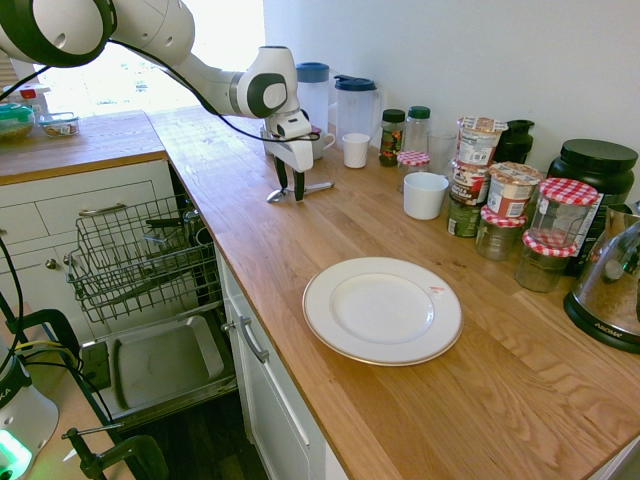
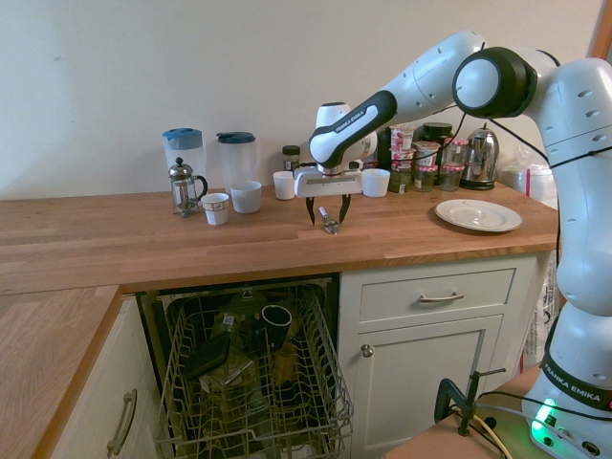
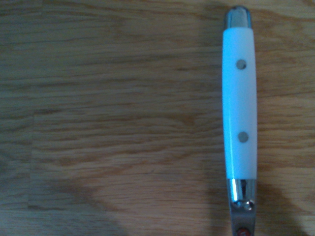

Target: Put the spoon in the dishwasher

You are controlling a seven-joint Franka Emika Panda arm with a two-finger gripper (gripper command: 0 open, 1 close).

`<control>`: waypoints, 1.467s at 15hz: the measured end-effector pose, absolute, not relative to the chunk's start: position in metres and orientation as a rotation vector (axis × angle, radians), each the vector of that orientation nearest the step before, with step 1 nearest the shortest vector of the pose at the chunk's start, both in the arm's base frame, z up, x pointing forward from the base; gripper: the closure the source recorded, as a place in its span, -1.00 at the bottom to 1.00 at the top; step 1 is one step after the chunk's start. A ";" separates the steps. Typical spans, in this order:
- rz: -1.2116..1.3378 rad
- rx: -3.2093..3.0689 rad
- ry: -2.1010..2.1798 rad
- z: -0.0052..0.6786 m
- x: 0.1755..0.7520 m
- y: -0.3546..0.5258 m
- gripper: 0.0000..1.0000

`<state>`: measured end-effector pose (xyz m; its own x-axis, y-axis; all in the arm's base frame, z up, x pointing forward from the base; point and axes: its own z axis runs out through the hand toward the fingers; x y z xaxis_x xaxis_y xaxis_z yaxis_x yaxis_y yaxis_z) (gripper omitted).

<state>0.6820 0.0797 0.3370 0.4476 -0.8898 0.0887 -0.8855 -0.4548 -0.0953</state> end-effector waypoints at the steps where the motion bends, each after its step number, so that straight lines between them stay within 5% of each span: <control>1: -0.194 -2.645 1.617 0.337 0.682 0.080 1.00; 22: -0.047 -2.646 1.645 0.339 0.673 0.073 1.00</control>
<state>0.6727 0.0729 0.3393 0.4421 -0.8969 0.0122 -0.8961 -0.4422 -0.0376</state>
